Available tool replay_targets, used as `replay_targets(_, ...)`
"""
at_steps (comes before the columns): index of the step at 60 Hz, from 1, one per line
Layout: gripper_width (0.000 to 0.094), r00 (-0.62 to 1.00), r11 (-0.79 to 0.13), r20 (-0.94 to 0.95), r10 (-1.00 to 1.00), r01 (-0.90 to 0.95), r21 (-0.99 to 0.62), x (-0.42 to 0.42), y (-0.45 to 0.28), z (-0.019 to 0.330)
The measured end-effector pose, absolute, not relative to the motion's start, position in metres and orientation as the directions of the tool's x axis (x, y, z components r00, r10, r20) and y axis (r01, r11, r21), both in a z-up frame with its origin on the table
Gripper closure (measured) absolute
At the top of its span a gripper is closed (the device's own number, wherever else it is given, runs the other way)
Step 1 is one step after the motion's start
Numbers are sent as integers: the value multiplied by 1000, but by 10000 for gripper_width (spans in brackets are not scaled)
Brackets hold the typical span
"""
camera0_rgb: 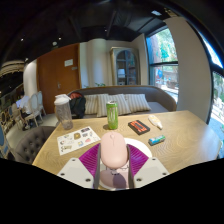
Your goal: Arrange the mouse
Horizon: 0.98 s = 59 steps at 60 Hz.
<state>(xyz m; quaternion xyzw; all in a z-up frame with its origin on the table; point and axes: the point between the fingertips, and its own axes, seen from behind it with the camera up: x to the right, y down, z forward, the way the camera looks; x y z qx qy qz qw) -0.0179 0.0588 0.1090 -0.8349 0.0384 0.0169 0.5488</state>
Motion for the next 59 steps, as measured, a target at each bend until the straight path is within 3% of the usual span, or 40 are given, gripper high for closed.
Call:
replay_targets(10,542,998,-453,-51,-41,-64,-889,8,116,56)
replay_targets(24,525,999,-586,-21,-42,-42,-810,7,115,-9)
replay_targets(26,498,999,-559,-11,-49,-36,-828,7,118,-5)
replay_targets(35,387,999,-643,17,-49,-18,-766,3,112,-8)
replay_targets(41,72,996,-675,-59,-66,-88,-732,-10,96,5)
replay_targets(51,92,992,-640,-33,-122,-104,-761,-17,39,72)
replay_targets(59,92,974,-624,-77,-211,-195,-757,-24,-28,104)
